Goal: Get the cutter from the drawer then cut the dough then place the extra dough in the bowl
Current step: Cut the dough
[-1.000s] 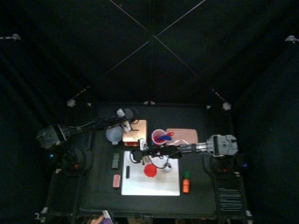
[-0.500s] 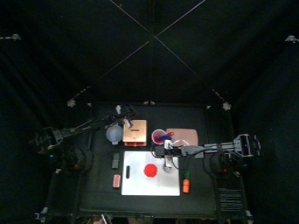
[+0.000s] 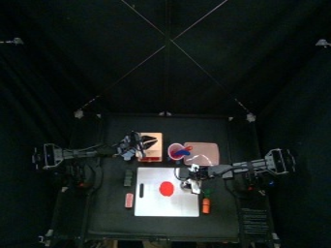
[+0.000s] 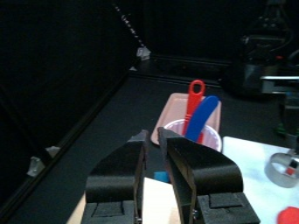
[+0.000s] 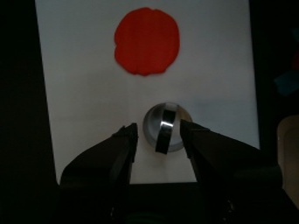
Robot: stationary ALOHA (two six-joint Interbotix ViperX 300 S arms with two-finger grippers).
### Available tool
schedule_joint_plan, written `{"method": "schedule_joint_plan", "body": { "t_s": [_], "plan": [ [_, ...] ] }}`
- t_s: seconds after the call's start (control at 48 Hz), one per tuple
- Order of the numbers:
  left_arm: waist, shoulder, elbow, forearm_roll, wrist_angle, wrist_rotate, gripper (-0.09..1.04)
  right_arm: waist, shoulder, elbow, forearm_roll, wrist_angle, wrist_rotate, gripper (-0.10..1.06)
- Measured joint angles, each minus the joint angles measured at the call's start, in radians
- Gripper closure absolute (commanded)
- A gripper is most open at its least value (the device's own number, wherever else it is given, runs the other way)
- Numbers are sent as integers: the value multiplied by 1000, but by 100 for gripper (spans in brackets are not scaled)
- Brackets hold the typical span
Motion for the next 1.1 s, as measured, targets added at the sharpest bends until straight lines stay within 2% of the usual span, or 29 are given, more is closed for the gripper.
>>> {"method": "schedule_joint_plan", "body": {
  "t_s": [0.188, 0.583, 0.792, 1.104],
  "plan": [
    [-101, 3, 44, -29, -107, 0, 33, -3, 29, 11, -6, 6, 0, 17],
    [-161, 38, 67, -69, -127, 0, 33, -31, 83, 11, -8, -12, 2, 18],
    [-164, 40, 92, -87, -127, -2, 33, -41, 91, 9, -25, -46, 34, 21],
    [-164, 40, 101, -101, -127, 0, 33, -40, 100, 8, -123, -26, 120, 28]
  ]
}}
